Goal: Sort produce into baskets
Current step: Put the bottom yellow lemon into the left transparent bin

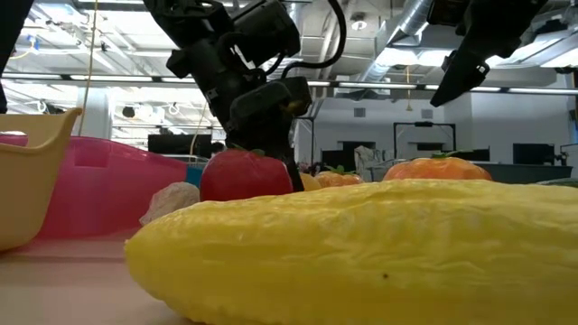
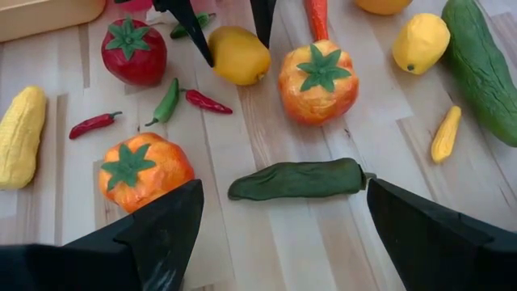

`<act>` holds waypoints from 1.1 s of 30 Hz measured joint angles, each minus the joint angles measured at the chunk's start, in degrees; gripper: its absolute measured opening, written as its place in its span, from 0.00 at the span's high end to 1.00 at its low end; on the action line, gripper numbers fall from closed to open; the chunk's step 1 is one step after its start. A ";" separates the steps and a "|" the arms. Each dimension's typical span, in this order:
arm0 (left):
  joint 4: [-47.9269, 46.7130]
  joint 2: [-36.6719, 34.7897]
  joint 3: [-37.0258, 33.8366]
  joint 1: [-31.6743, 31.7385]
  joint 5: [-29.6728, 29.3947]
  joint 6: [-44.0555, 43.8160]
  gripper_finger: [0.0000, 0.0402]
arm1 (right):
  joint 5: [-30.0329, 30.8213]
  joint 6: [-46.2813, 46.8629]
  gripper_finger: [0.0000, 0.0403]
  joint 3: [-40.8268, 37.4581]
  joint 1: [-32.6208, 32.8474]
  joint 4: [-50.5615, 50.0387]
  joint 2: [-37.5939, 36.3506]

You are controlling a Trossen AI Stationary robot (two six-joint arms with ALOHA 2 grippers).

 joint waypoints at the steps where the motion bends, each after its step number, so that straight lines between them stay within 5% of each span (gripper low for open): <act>1: 0.06 0.00 0.00 0.00 -0.14 0.05 0.34 | 0.00 0.00 0.06 0.00 0.00 0.00 0.00; 10: 0.21 -0.04 0.04 0.04 0.00 0.11 0.52 | 0.00 0.00 0.06 0.00 0.00 0.00 0.00; 21: -3.62 -9.41 0.00 4.05 2.34 6.29 0.49 | -0.03 0.00 0.06 0.02 0.00 0.00 0.00; 33: -24.15 -29.65 0.09 18.10 -18.45 10.67 0.49 | -0.13 0.00 0.06 0.02 0.00 -0.02 0.00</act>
